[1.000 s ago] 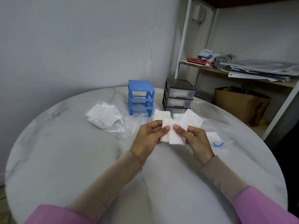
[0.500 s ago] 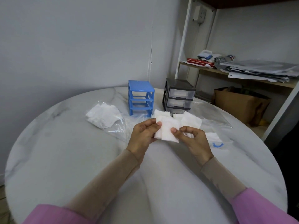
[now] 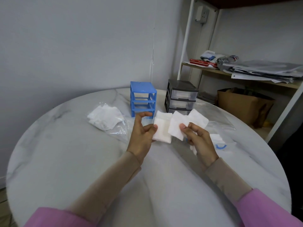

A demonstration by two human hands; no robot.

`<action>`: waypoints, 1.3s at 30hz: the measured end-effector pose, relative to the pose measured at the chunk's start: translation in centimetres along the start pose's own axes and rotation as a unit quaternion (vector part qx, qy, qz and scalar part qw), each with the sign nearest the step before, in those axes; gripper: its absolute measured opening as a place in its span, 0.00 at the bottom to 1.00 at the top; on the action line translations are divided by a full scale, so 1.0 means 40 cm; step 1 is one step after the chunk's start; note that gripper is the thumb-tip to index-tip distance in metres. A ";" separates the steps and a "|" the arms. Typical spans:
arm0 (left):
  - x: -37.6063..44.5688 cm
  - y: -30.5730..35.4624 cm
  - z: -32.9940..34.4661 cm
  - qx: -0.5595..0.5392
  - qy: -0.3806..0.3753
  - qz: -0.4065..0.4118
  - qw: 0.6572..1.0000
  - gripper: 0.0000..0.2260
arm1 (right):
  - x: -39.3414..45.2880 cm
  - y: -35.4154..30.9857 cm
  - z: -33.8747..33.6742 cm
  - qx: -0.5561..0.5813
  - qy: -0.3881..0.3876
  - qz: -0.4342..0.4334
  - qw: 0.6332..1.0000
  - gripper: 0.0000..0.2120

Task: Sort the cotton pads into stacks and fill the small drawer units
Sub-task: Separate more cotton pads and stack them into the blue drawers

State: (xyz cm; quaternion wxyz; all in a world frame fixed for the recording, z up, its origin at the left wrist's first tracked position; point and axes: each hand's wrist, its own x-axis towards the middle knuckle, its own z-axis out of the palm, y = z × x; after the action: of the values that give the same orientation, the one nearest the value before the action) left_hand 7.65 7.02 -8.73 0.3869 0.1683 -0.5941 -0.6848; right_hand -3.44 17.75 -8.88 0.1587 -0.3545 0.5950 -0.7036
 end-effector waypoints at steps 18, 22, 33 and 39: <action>-0.007 0.000 0.014 -0.022 -0.038 -0.002 0.999 0.21 | -0.002 0.017 0.007 -0.021 -0.039 -0.003 0.999 0.12; -0.006 0.000 0.019 -0.011 -0.050 -0.024 0.998 0.14 | 0.001 0.021 0.006 -0.037 -0.017 -0.008 0.999 0.12; -0.005 0.007 0.028 -0.063 -0.030 -0.075 0.995 0.10 | 0.001 0.024 0.006 -0.052 0.000 -0.004 0.999 0.11; -0.010 -0.004 0.023 -0.050 -0.040 -0.009 0.998 0.15 | -0.001 0.014 0.010 -0.052 0.007 -0.001 0.999 0.10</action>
State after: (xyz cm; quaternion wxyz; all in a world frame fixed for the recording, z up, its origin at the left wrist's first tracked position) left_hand 7.23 7.94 -8.76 0.3644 0.1272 -0.5726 -0.7233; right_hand -3.27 17.36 -9.41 0.1355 -0.3577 0.6317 -0.6743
